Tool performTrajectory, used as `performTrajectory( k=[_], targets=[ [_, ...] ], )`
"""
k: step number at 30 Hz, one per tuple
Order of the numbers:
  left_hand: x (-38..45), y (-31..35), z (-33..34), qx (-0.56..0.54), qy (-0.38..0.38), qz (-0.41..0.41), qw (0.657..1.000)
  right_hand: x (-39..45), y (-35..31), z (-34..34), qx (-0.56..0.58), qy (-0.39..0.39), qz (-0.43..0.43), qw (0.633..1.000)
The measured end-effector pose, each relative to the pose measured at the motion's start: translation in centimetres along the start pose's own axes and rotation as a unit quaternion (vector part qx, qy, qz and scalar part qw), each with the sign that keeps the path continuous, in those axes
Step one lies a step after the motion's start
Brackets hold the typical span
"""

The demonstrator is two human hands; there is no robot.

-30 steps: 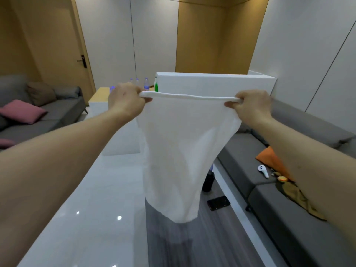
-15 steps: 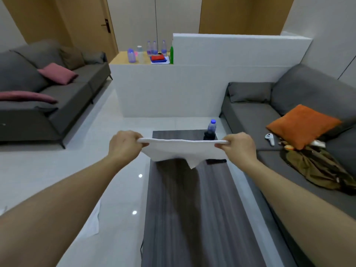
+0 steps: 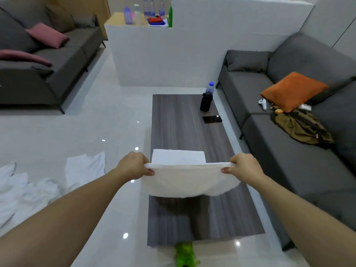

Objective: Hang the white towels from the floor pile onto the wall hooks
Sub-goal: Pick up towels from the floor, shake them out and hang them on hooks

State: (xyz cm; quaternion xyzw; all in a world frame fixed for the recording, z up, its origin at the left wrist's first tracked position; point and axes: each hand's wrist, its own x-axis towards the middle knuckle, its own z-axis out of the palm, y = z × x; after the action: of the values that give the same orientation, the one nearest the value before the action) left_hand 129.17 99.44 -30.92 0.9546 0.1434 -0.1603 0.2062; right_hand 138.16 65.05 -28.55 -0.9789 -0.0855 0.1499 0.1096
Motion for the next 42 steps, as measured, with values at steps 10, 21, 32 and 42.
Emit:
performTrajectory(
  k=[10,21,32,42],
  targets=[
    [-0.2,-3.8,6.3,-0.040,-0.060,-0.043,0.996,-0.5,1.6,8.1,0.004,-0.070,0.035,0.997],
    [15.4,-3.9,12.0,-0.008,-0.049,-0.106,0.993,13.7,4.4,16.6,-0.009,-0.135,0.075,0.988],
    [12.7,-6.3,28.1,-0.006,-0.217,-0.076,0.973,7.8,3.2,35.1,-0.001,-0.320,-0.050,0.946],
    [3.5,-11.8,38.2,0.193,-0.232,0.125,0.945,-2.8,2.9,45.2,-0.141,-0.209,-0.104,0.962]
  ],
)
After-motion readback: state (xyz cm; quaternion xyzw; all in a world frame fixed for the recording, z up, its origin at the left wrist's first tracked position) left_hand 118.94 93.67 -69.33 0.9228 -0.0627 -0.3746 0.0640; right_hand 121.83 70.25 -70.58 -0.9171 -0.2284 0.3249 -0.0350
